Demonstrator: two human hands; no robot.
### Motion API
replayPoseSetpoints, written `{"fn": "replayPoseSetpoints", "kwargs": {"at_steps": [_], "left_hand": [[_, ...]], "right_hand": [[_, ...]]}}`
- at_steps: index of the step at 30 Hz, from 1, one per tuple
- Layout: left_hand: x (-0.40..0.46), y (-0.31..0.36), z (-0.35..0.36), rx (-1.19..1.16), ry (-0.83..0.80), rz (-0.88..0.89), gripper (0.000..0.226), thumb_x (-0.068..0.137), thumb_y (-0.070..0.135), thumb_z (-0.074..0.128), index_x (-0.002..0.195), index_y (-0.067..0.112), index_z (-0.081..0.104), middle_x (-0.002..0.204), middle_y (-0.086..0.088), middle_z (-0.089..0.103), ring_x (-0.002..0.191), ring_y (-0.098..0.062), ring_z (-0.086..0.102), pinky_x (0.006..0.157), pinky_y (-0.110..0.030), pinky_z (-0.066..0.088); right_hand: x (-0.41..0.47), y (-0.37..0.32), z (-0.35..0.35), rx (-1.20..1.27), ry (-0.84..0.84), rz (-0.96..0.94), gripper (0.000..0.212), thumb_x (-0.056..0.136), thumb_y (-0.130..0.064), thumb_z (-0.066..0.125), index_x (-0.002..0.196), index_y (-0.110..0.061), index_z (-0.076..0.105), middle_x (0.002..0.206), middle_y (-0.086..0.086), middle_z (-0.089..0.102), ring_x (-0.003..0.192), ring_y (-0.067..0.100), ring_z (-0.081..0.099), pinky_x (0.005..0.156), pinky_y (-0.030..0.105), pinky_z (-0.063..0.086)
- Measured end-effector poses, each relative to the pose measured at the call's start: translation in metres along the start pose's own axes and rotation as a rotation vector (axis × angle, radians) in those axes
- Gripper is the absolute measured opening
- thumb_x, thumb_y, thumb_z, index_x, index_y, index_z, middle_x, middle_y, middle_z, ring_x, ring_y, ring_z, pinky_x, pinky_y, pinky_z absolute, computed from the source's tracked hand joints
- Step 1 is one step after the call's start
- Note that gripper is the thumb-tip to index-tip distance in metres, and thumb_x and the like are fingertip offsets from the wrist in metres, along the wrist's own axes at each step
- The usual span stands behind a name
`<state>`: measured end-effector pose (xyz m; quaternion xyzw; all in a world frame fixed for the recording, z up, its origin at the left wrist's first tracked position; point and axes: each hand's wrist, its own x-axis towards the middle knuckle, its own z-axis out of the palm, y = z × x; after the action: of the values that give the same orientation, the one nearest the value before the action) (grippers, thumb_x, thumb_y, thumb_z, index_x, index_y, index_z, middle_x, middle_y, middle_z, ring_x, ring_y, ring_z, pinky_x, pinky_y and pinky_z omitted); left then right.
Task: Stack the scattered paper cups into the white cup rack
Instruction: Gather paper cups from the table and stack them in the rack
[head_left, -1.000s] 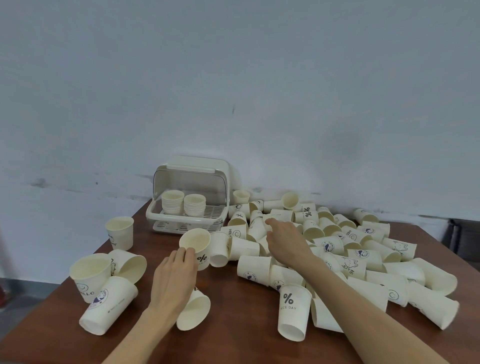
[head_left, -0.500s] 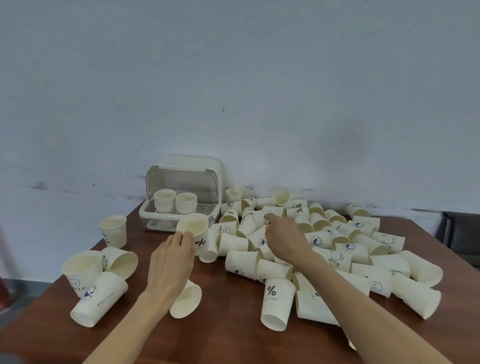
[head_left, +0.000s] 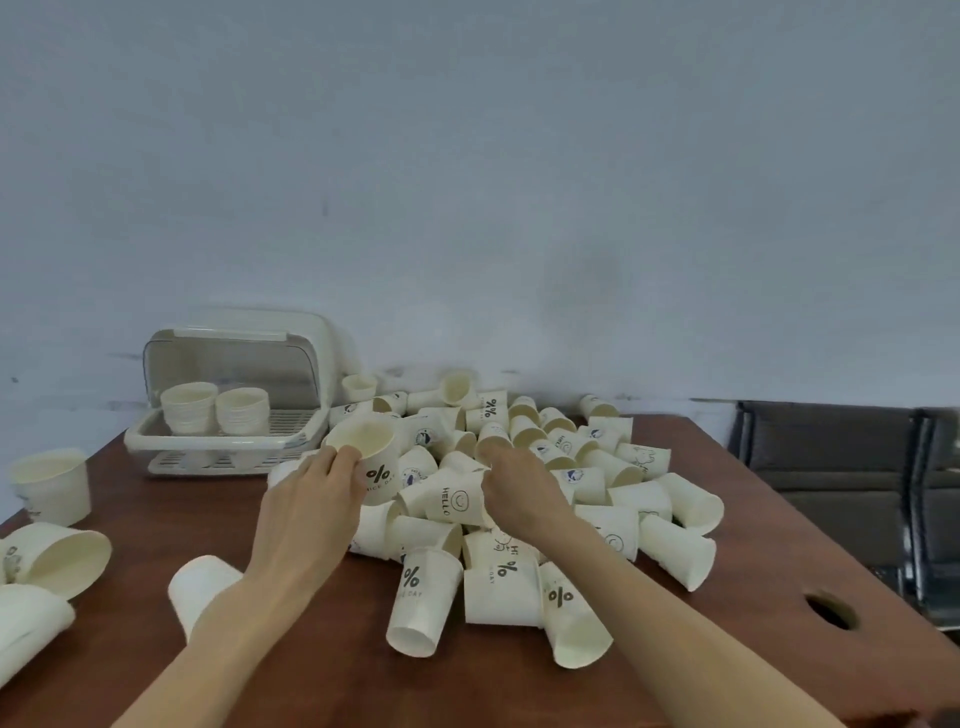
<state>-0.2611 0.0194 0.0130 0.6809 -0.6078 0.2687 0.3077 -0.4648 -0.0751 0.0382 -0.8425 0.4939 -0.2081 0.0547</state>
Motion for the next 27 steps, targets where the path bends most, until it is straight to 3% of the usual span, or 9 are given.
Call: {"fn": "replayPoseSetpoints", "kwargs": {"at_steps": [7,18,22,24,27], "left_hand": [[0.026,0.054,0.024,-0.059,0.030,0.029,0.035,0.091,0.029,0.032,0.085,0.010,0.060,0.073,-0.003,0.058,0.057,-0.027,0.057,0.040,-0.029,0.038],[0.052,0.128,0.060,-0.119,0.025,0.052,0.032,0.093,0.029,0.031,0.081,0.013,0.057,0.067,0.003,0.053,0.055,-0.019,0.054,0.041,-0.023,0.024],[0.061,0.155,0.079,-0.119,0.000,0.060,0.017,0.094,0.021,0.049,0.079,0.014,0.055,0.067,0.003,0.052,0.056,-0.019,0.054,0.040,-0.026,0.027],[0.067,0.167,0.087,-0.127,-0.009,0.064,0.020,0.094,0.022,0.045,0.078,0.015,0.054,0.066,0.004,0.051,0.055,-0.019,0.053,0.038,-0.026,0.029],[0.076,0.186,0.095,-0.145,0.001,0.081,0.020,0.094,0.022,0.045,0.078,0.015,0.055,0.066,0.003,0.052,0.053,-0.020,0.052,0.037,-0.027,0.031]], "right_hand": [[0.002,0.054,-0.011,-0.027,-0.017,0.049,0.042,0.088,-0.004,0.041,0.127,-0.013,0.052,0.102,0.012,0.064,0.100,0.032,0.054,0.071,0.039,0.047],[0.012,0.130,-0.023,-0.076,-0.024,0.104,0.038,0.087,-0.004,0.040,0.122,-0.010,0.052,0.104,0.014,0.063,0.100,0.032,0.056,0.075,0.040,0.047],[0.020,0.163,-0.026,-0.037,-0.013,0.157,0.036,0.089,-0.008,0.041,0.123,-0.013,0.053,0.109,0.011,0.063,0.102,0.030,0.056,0.079,0.037,0.048],[0.025,0.178,-0.027,-0.032,-0.012,0.191,0.036,0.087,-0.006,0.040,0.119,-0.012,0.056,0.100,0.010,0.065,0.096,0.029,0.057,0.078,0.041,0.051],[0.034,0.204,-0.028,0.020,0.003,0.257,0.038,0.086,-0.005,0.040,0.120,-0.009,0.055,0.105,0.013,0.065,0.102,0.031,0.058,0.081,0.041,0.050]]}}
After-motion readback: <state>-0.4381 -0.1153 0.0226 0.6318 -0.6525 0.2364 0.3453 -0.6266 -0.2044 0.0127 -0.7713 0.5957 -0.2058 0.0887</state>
